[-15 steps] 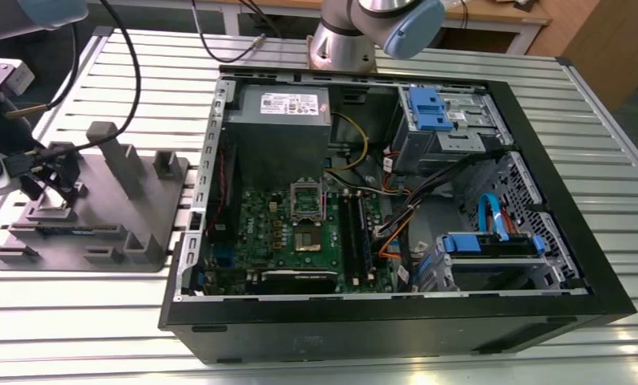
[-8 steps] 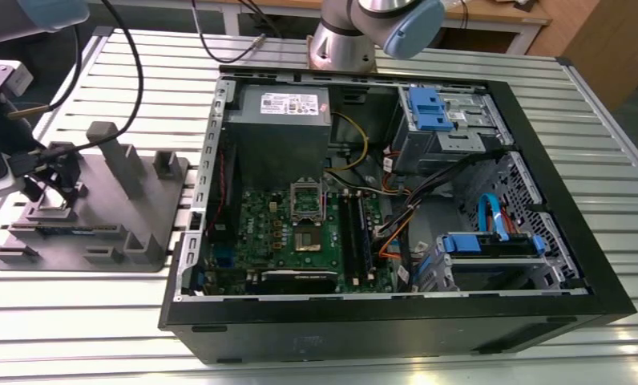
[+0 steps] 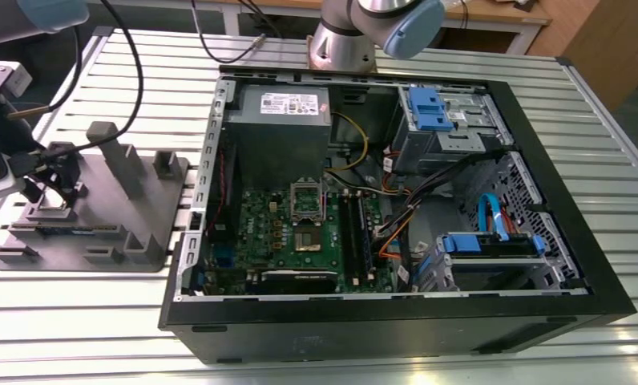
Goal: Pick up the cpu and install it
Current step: 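Pick up the cpu and move it towards the insertion slot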
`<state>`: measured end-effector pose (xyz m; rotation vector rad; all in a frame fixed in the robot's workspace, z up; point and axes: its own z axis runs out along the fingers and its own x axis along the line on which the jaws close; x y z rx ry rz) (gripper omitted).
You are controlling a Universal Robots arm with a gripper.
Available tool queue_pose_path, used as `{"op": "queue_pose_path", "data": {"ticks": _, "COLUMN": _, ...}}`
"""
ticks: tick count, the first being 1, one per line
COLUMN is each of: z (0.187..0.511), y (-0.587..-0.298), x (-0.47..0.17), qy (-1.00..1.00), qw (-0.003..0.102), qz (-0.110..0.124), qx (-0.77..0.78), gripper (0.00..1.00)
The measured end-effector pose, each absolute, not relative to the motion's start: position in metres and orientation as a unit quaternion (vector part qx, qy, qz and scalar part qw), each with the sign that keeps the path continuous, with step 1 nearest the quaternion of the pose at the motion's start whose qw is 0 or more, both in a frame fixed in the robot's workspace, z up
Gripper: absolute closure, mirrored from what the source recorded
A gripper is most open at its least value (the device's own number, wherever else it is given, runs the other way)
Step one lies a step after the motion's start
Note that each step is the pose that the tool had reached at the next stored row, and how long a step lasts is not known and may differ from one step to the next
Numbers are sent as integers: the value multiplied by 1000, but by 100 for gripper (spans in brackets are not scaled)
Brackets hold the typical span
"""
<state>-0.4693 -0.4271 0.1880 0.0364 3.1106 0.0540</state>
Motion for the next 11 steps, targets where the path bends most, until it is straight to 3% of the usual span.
{"op": "queue_pose_path", "data": {"ticks": 11, "z": 186, "y": -427, "x": -469, "qy": 1000, "qw": 15, "qz": 17, "qx": 10, "gripper": 44}}
